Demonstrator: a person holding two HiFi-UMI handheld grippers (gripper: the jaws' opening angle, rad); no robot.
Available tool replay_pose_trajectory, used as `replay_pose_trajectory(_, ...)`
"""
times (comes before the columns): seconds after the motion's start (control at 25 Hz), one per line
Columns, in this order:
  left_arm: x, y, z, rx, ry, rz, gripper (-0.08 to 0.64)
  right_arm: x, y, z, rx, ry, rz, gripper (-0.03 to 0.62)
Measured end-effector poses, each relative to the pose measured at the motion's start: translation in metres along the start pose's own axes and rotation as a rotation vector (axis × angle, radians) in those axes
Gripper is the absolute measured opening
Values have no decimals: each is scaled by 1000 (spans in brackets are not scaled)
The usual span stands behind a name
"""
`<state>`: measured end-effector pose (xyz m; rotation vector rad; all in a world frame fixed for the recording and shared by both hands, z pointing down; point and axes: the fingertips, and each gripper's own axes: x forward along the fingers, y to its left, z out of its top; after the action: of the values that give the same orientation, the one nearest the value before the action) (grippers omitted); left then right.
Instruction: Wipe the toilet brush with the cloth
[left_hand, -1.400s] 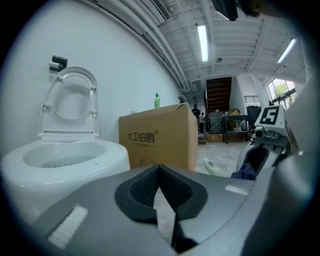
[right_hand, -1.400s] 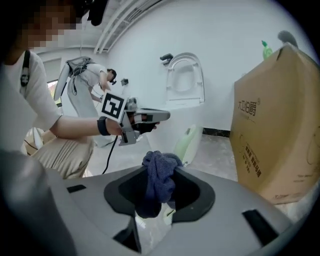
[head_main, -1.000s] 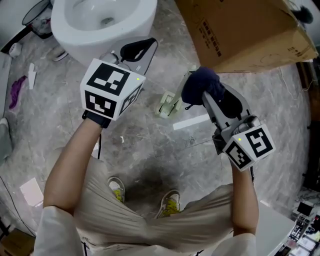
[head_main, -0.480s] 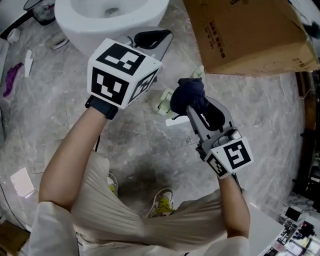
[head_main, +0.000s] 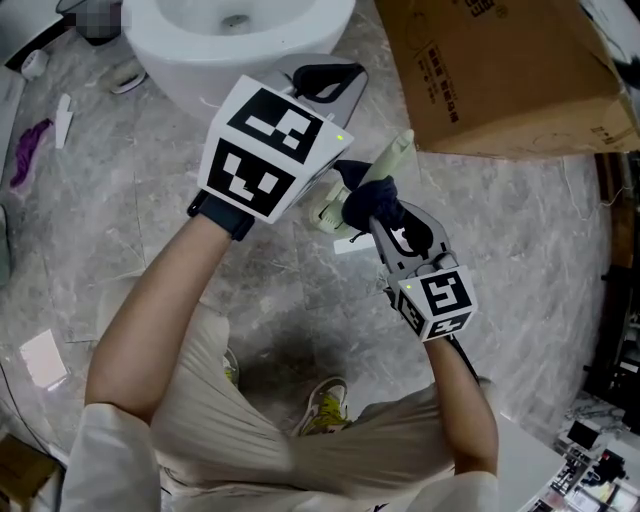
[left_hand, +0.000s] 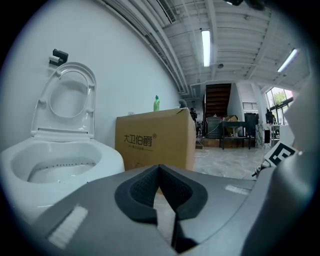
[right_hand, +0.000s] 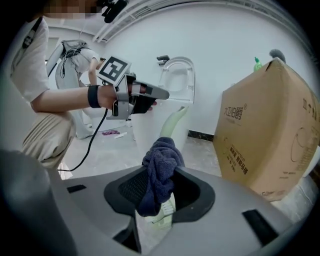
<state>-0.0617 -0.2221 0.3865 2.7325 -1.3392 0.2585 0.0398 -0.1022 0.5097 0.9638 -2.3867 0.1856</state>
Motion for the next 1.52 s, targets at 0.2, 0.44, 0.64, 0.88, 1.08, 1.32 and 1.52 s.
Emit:
replay_pose_trajectory(0.2, 1, -3, 2, -1, 1, -8, -3, 6, 10, -22, -4, 64, 27, 133)
replay_pose_trajectory(0.44, 2, -5, -4, -3, 15, -16, -3, 14, 16, -37, -2, 120, 51, 132)
replay_pose_trajectory(0.64, 5, -14, 3, 9, 10, -31, -3, 17, 14, -53, -6, 159, 46, 132)
replay_pose_trajectory(0.88, 7, -18, 1, 15, 15, -39, -3, 23, 16, -78, -9, 225, 67, 131)
replay_pose_trajectory(1.08, 9, -20, -7, 19, 37, -45, -3, 27, 17, -90, -4, 266, 84, 132)
replay_pose_trajectory(1.32, 9, -21, -7, 21, 38, -47, -3, 30, 29, -115, 3, 317, 128, 132)
replay_pose_trajectory(1.52, 11, -24, -8, 23, 41, -53, -3, 32, 41, -139, -26, 376, 167, 132)
